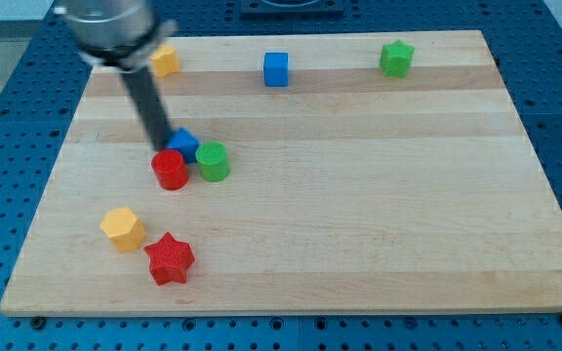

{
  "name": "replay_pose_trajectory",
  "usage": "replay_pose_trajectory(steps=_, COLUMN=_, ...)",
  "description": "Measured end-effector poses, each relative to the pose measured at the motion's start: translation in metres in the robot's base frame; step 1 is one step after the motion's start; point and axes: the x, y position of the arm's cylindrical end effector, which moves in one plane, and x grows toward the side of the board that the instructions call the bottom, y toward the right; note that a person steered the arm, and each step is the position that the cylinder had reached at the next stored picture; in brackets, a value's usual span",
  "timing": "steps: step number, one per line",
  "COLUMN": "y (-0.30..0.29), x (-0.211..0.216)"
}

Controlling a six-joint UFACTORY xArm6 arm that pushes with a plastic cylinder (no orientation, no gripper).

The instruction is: Move your arm to bottom center

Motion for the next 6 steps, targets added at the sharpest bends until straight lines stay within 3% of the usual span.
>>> replay_pose_trajectory(steps=2, y=0.054, x=-0.015)
replay_pose_trajectory(steps=3, y=0.133, x=-0.027)
replay_pose_trajectory(steps=5, y=0.263, x=0.021)
replay_pose_trajectory(steps=6, y=0.269, x=0.093)
